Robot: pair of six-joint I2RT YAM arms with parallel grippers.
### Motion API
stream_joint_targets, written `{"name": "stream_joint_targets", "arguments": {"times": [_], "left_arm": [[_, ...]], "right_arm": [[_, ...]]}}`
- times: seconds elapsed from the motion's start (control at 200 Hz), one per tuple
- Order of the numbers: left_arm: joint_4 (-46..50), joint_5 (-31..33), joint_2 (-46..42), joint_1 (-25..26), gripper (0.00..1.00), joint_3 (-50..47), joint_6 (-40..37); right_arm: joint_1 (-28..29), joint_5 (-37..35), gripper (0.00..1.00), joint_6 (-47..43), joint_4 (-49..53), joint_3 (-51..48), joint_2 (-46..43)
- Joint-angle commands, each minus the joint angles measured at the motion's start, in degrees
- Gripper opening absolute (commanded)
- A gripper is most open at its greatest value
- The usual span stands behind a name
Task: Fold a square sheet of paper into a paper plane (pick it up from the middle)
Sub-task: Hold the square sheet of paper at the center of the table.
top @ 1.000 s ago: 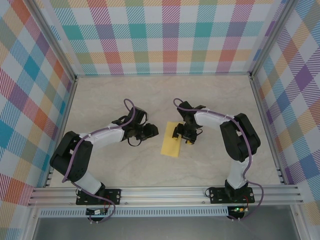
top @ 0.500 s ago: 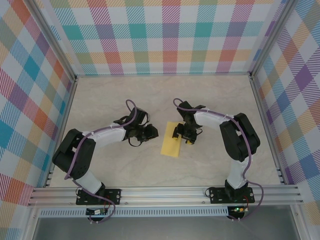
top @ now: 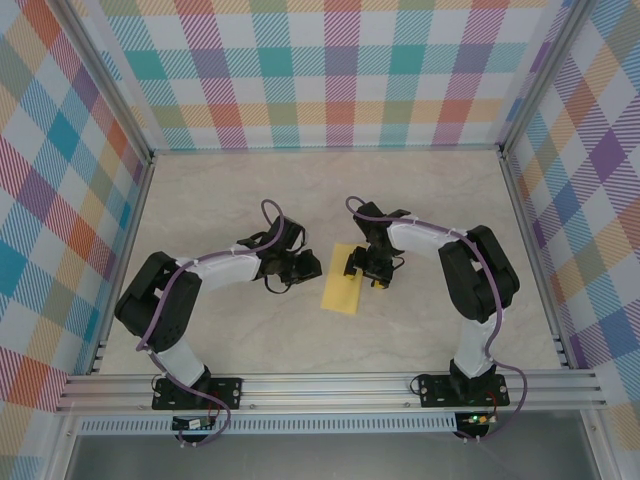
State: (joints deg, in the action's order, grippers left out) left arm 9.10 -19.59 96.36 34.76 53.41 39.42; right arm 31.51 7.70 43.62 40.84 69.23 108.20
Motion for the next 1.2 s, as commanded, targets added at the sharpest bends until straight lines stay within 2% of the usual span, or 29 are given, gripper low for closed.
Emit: {"name": "stream_joint_targets", "arguments": {"times": [0.0,0.185,0.285,0.37,0.595,0.985,1.195], "left_arm": [[0.02,-0.69,-0.39,0.22,0.16,0.28,-0.04],[-1.12,-3.98,1.64,0.30,0.15,2.01,-0.70],[-1.07,-5.01,3.41,0.78,0.08,3.51,-0.83],[1.79,-3.21,5.28,1.57,0.00,5.55,-1.14],[8.42,3.28,8.55,3.64,0.00,10.32,-2.07],[7.31,0.36,10.67,4.00,0.00,11.35,-2.48],[8.08,1.58,11.97,4.08,0.00,12.88,-2.91]], "right_arm": [[-0.30,-5.28,0.67,-1.42,2.78,-1.91,4.04],[-0.30,-5.33,0.67,-1.12,2.67,-2.17,4.25],[-0.26,-5.28,0.67,-1.04,2.55,-2.34,4.38],[-0.31,-5.38,0.67,-0.99,2.57,-2.43,4.39],[-0.28,-5.54,0.67,-1.26,2.68,-2.52,4.21],[-0.24,-5.49,0.66,-1.69,2.75,-2.16,4.80],[-0.32,-5.56,0.66,-1.63,2.82,-2.17,4.86]]}}
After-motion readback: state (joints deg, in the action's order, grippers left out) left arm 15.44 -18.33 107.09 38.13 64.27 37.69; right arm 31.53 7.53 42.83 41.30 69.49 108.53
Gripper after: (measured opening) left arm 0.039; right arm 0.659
